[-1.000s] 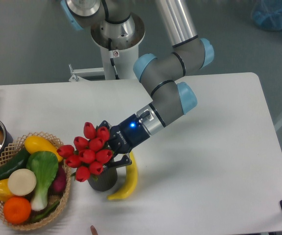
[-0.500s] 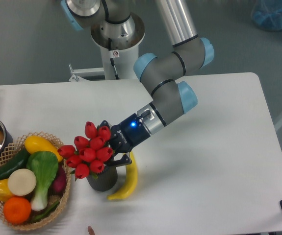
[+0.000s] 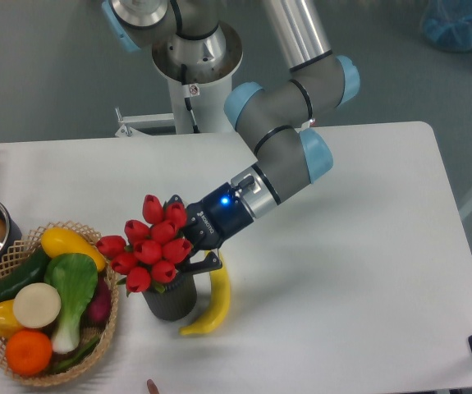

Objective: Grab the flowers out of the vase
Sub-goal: 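Lift the tulips straight up out of the dark vase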

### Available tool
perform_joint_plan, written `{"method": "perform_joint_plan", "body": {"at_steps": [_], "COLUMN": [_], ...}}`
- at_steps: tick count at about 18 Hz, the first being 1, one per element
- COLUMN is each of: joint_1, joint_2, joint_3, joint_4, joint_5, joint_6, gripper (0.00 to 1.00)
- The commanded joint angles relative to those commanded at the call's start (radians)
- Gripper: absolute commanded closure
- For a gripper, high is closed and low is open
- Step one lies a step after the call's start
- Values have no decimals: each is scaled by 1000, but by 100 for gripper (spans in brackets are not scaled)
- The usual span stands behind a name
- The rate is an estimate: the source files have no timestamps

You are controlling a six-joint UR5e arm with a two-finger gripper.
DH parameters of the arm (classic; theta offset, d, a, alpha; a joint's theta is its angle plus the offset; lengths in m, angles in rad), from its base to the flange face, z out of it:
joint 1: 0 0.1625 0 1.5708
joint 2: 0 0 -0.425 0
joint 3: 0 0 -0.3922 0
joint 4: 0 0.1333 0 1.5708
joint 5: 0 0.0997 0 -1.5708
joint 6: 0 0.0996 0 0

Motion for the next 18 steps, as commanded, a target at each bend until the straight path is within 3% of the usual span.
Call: {"method": "perform_joint_plan", "body": {"at_steps": [13, 18], "joint_1": [-5, -8], "joint_2": [89, 97], "joint_3": [11, 20], "joint_4": [-2, -2], "joint_5": [-110, -152], "joint_6": [-85, -94], "gripper": [55, 55]}}
